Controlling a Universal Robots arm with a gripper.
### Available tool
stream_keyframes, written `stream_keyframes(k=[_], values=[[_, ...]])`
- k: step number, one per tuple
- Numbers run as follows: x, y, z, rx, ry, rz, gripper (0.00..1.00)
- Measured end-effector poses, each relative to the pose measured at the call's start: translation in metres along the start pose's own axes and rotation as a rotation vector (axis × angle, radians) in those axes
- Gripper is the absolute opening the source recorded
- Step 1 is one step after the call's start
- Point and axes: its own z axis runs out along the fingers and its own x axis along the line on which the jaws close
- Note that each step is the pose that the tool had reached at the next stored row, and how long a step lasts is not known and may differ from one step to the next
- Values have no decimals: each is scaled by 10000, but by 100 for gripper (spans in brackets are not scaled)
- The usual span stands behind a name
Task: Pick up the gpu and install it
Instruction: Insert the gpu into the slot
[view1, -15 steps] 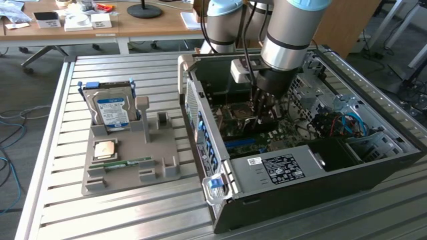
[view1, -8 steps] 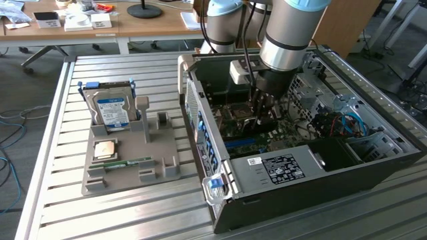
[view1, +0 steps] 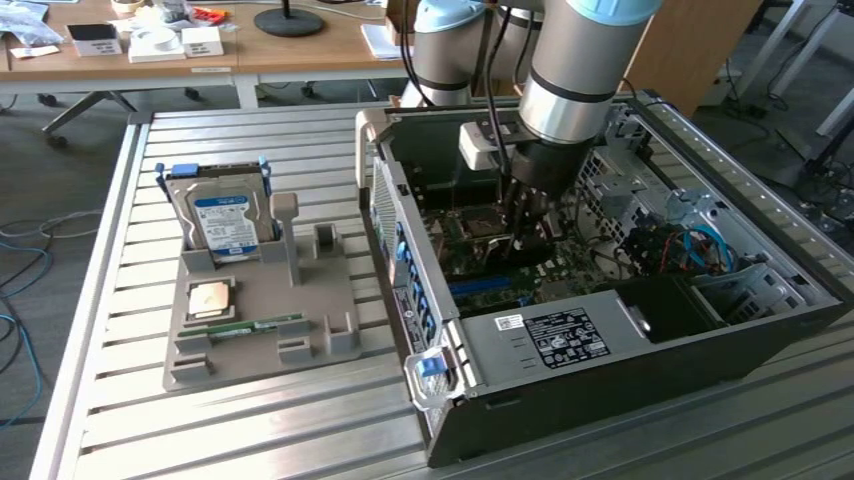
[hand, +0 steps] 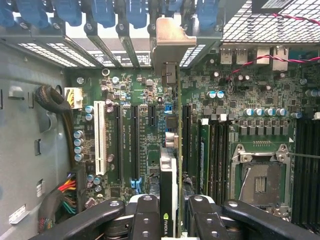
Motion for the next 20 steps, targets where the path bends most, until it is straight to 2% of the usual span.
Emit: stream_keyframes(k=[20], values=[[2, 87, 8, 1, 0, 0, 27]])
